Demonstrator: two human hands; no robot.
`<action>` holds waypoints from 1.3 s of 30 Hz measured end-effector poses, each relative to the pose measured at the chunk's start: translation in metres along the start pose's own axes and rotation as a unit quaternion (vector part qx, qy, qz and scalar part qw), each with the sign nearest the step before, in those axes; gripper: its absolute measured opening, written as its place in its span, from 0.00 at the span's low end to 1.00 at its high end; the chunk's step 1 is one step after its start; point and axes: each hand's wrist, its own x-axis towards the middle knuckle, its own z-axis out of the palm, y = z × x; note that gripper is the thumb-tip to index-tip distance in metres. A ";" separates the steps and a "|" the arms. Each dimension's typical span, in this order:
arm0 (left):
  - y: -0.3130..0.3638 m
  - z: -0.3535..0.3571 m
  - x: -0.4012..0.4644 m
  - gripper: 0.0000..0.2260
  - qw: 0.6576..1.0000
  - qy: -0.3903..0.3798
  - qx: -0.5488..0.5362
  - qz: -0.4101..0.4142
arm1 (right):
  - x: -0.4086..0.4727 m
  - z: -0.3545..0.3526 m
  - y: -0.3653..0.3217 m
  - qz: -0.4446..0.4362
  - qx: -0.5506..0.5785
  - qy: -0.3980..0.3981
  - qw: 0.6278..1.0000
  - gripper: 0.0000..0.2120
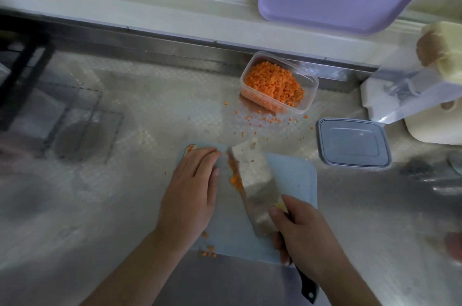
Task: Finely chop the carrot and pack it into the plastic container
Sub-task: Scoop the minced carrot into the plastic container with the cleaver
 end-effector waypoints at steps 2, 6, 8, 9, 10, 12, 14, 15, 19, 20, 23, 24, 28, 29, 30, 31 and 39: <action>0.000 -0.007 -0.002 0.14 0.999 0.020 -0.024 -0.016 | -0.004 0.004 -0.002 -0.002 0.013 0.002 1.000 0.14; 0.005 -0.020 -0.019 0.17 0.998 0.011 -0.053 -0.039 | -0.011 0.006 0.001 0.031 0.058 0.035 0.997 0.13; 0.012 -0.014 -0.031 0.20 0.998 -0.026 -0.049 -0.032 | -0.014 0.012 -0.001 0.037 0.048 0.030 0.998 0.12; 0.015 -0.008 -0.035 0.22 0.998 -0.042 -0.034 -0.026 | -0.015 0.017 -0.003 0.034 0.038 0.025 0.998 0.12; 0.018 -0.002 -0.038 0.24 0.998 -0.053 -0.011 -0.021 | -0.018 0.022 -0.007 0.031 0.032 0.020 0.999 0.13; 0.023 0.008 -0.036 0.26 0.998 -0.054 0.022 -0.032 | -0.021 0.033 -0.015 0.037 0.035 0.015 0.999 0.13; 0.029 0.015 -0.029 0.27 0.996 -0.050 0.033 -0.065 | -0.022 0.042 -0.021 0.053 0.053 0.016 0.997 0.13; 0.032 0.018 -0.026 0.27 0.995 -0.046 0.034 -0.075 | -0.022 0.047 -0.023 0.059 0.063 0.016 0.996 0.13; 0.037 0.025 -0.023 0.28 0.996 -0.035 0.011 -0.084 | -0.021 0.066 -0.030 0.052 0.065 0.003 0.997 0.13; 0.036 0.025 -0.023 0.28 0.995 -0.035 -0.005 -0.089 | -0.021 0.068 -0.032 0.047 0.068 -0.004 0.997 0.13; 0.031 0.021 -0.021 0.28 0.994 -0.027 -0.060 -0.092 | -0.019 0.070 -0.038 0.061 0.107 -0.026 0.992 0.13; 0.030 0.020 -0.020 0.28 0.993 -0.022 -0.074 -0.091 | -0.019 0.071 -0.039 0.068 0.119 -0.029 0.990 0.13; 0.035 0.010 -0.007 0.27 0.992 -0.016 -0.099 -0.081 | -0.019 0.062 -0.046 0.050 0.136 -0.044 0.988 0.11; 0.041 0.006 -0.001 0.27 0.992 -0.013 -0.099 -0.076 | -0.019 0.055 -0.049 0.042 0.145 -0.047 0.987 0.12; 0.047 0.004 0.007 0.26 0.992 -0.011 -0.101 -0.072 | -0.019 0.046 -0.053 0.036 0.164 -0.052 0.984 0.12; 0.055 0.001 0.016 0.26 0.993 -0.006 -0.102 -0.066 | -0.018 0.035 -0.058 0.030 0.187 -0.056 0.980 0.13; 0.122 0.003 0.142 0.25 0.989 0.015 -0.143 0.022 | 0.019 -0.060 -0.096 -0.062 0.243 0.032 0.968 0.13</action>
